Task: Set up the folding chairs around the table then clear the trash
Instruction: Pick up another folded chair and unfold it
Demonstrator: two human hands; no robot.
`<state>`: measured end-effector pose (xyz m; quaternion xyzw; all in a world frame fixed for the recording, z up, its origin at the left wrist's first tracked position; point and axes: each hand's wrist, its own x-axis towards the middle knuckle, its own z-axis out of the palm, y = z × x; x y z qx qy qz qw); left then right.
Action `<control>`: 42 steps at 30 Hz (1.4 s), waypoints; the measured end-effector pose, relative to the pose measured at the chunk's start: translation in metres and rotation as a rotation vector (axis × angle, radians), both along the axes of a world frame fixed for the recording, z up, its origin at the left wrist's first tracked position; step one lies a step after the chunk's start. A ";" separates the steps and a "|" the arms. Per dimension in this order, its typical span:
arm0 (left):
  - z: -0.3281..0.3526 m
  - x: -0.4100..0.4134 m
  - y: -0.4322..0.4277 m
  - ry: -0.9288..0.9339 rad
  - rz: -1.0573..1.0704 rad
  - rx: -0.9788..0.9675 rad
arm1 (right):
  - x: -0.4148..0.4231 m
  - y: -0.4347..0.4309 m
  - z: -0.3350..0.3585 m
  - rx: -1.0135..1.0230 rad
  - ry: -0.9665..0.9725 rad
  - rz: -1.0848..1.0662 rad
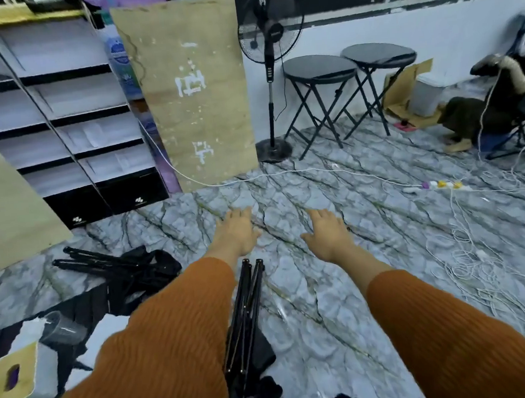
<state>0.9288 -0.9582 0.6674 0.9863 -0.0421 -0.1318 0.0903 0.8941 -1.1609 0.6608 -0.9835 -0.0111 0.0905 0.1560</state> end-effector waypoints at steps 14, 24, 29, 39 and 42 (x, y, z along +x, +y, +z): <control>-0.037 0.100 0.072 0.062 0.731 -0.023 | 0.252 0.086 -0.020 -0.029 0.023 0.732; -0.055 0.009 0.087 0.070 1.283 -0.047 | 0.240 0.197 -0.041 0.084 0.104 1.310; -0.073 -0.053 0.085 0.097 1.493 -0.024 | 0.201 0.227 -0.056 0.077 0.131 1.494; -0.134 -0.123 0.041 0.176 1.890 -0.156 | 0.153 0.256 -0.110 0.010 0.249 1.749; -0.166 -0.130 0.020 0.190 2.081 -0.218 | 0.146 0.267 -0.137 -0.032 0.302 1.849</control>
